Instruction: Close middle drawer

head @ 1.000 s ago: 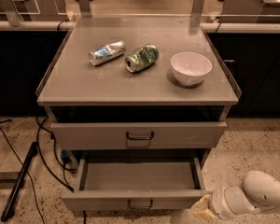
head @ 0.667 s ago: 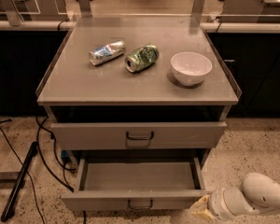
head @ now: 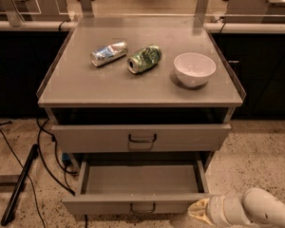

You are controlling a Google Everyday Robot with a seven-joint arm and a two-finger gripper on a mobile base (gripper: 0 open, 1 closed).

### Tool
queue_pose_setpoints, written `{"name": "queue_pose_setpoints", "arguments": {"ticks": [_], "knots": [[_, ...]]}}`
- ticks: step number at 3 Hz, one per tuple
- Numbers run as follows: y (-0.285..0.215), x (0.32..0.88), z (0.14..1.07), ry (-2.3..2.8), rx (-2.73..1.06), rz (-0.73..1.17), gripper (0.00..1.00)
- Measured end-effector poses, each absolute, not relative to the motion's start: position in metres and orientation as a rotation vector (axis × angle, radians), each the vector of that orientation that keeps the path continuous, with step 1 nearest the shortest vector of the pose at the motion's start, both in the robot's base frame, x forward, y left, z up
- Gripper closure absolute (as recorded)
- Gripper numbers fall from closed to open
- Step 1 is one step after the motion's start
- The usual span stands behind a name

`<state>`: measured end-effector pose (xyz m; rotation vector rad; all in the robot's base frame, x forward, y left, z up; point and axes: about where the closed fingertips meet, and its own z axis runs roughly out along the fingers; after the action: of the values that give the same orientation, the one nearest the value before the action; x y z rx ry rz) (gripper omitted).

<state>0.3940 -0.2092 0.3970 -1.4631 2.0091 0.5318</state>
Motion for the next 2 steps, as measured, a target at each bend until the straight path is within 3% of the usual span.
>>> {"name": "queue_pose_setpoints", "arguments": {"ticks": [2], "knots": [[-0.188,0.418,0.394,1.796,-1.541,0.427,1.0]]}}
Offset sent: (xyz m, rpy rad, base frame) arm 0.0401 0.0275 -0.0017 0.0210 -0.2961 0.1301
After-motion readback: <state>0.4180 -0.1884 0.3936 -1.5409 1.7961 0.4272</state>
